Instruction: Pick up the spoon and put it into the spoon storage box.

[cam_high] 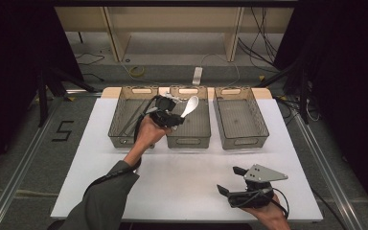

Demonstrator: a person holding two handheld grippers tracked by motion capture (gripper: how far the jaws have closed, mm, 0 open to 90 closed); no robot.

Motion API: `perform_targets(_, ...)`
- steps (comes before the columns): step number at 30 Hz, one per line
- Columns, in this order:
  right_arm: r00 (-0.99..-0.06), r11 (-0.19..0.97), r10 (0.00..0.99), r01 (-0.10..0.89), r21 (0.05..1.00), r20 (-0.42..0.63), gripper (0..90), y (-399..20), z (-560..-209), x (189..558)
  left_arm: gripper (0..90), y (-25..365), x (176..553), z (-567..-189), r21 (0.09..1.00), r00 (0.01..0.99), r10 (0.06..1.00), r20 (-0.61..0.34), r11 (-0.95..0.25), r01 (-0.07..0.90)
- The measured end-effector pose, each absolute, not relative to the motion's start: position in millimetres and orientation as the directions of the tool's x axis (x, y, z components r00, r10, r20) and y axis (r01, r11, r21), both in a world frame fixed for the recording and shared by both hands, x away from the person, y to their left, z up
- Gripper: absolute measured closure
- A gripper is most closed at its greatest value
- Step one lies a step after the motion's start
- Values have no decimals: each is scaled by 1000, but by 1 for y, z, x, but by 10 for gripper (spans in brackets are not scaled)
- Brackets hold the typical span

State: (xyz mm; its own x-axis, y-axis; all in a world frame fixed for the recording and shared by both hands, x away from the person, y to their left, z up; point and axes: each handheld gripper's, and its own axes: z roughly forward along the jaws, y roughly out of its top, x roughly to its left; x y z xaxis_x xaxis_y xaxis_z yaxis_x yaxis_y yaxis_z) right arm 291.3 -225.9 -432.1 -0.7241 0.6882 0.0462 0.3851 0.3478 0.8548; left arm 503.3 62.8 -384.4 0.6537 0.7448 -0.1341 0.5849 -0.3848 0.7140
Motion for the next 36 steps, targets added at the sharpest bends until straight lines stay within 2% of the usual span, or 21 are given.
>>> perform_targets(5,-722,344,690,390,854,51,191,-226,-432,291,758,61,509,-388,704,649,754,-105,-404,584)
perform_targets(20,-723,345,689,389,854,51,193,-226,-432,291,743,60,521,-401,694,601,787,-140,-355,626)
perform_targets(26,-723,343,689,395,852,57,194,-227,-432,291,546,59,523,-395,685,596,784,-170,-341,644)
perform_targets(30,-722,343,689,395,852,57,195,-227,-432,290,422,61,517,-387,681,597,787,-157,-352,643)
perform_targets(36,-724,348,688,395,850,55,196,-226,-433,290,342,70,507,-372,698,597,784,-168,-334,634)
